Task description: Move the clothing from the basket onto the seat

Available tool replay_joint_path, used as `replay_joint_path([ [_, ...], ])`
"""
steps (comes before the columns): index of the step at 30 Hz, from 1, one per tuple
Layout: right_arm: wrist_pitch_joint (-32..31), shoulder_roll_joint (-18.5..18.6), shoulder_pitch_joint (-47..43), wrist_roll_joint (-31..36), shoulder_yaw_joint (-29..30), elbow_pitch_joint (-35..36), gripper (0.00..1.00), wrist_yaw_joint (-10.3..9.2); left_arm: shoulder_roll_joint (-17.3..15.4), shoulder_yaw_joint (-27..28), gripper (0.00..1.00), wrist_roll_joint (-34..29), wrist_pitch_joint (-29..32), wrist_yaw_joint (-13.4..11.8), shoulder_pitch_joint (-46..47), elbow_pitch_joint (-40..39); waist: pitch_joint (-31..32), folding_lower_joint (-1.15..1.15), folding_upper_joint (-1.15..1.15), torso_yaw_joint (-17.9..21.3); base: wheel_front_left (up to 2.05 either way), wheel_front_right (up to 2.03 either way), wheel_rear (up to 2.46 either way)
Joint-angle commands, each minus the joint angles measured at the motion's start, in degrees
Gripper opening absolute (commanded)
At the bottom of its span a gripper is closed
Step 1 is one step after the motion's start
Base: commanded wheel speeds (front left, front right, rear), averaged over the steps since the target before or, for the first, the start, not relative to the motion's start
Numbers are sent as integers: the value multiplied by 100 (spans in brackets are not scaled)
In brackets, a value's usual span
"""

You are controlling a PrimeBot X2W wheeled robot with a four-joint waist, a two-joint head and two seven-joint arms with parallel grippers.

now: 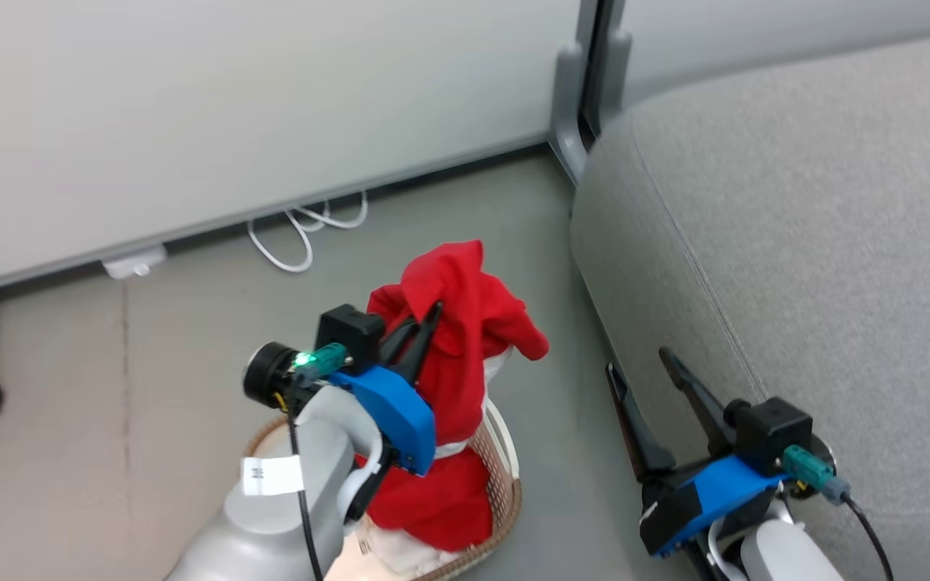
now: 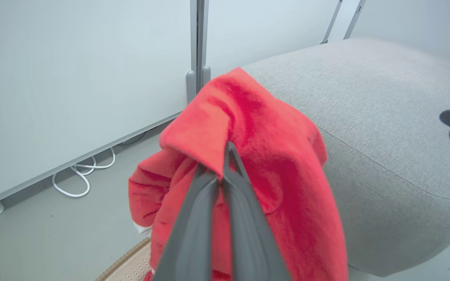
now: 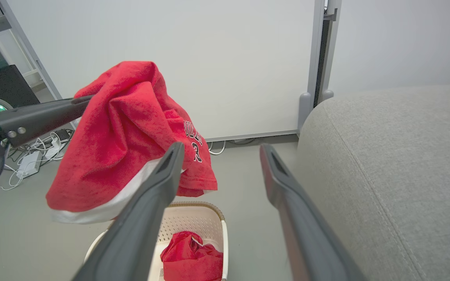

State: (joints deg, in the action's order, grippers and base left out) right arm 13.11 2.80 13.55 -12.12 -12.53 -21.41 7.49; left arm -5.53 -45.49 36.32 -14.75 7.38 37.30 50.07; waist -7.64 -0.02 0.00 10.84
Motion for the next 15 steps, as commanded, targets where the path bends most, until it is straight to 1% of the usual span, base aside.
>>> replay_joint_path([
  [1,-60,16,-205,37,-14,-13,100,1,41,-180,0,-25,-34,12,77,-95,553,2,0,-295,0,0,0],
  [6,-195,16,-395,66,-27,113,100,1,107,-432,0,31,-51,12,306,-296,797,2,0,-361,0,0,0],
  [15,-367,16,-501,74,-103,369,100,1,162,-450,0,20,-52,13,517,-362,844,2,0,-339,0,0,0],
])
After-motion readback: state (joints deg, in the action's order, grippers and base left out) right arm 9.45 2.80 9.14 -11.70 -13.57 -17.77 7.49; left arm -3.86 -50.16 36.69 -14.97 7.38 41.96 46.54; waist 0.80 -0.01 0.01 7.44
